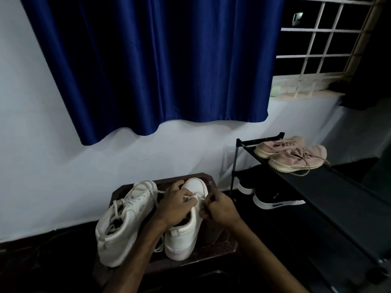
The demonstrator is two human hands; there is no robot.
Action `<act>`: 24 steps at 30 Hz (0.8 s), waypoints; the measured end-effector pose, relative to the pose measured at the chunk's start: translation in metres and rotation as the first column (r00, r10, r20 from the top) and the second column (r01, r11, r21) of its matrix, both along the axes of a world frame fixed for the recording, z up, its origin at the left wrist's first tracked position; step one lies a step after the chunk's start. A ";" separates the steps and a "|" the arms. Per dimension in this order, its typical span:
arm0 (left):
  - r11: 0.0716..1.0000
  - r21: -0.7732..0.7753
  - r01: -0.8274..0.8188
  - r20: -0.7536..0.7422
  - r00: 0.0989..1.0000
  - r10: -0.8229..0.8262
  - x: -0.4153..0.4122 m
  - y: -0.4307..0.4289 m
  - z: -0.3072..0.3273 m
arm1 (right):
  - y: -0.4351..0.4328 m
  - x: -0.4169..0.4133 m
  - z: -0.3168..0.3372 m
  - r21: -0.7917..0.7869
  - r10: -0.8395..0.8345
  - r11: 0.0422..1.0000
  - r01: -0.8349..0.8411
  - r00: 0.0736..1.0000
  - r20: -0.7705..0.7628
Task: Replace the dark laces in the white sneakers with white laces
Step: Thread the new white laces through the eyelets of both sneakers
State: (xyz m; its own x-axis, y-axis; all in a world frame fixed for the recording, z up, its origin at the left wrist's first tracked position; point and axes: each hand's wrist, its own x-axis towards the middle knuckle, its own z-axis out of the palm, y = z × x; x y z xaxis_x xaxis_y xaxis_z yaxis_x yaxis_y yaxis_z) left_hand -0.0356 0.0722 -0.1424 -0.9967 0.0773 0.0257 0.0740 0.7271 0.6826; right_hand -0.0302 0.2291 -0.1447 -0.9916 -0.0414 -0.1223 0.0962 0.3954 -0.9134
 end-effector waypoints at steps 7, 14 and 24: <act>0.995 0.091 0.047 -0.017 0.999 -0.046 0.002 0.002 -0.004 | 0.050 0.007 0.009 0.010 0.177 0.983 -0.183 0.964 0.199; 0.996 0.009 0.086 -0.116 0.990 -0.084 0.003 0.004 -0.001 | 0.046 -0.009 0.026 0.452 0.370 0.830 -0.327 0.929 -0.007; 0.991 -0.095 0.095 -0.154 0.982 -0.109 0.005 0.006 0.001 | 0.052 -0.002 0.002 0.197 0.405 0.887 -0.418 0.908 0.102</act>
State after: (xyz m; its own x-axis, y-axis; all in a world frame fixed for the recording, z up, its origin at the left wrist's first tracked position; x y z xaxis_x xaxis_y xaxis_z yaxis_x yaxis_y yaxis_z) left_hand -0.0310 0.0781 -0.1410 -0.9671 0.1876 0.1717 0.2534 0.7660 0.5908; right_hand -0.0325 0.2811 -0.1424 -0.8822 -0.4115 -0.2290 -0.0679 0.5925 -0.8027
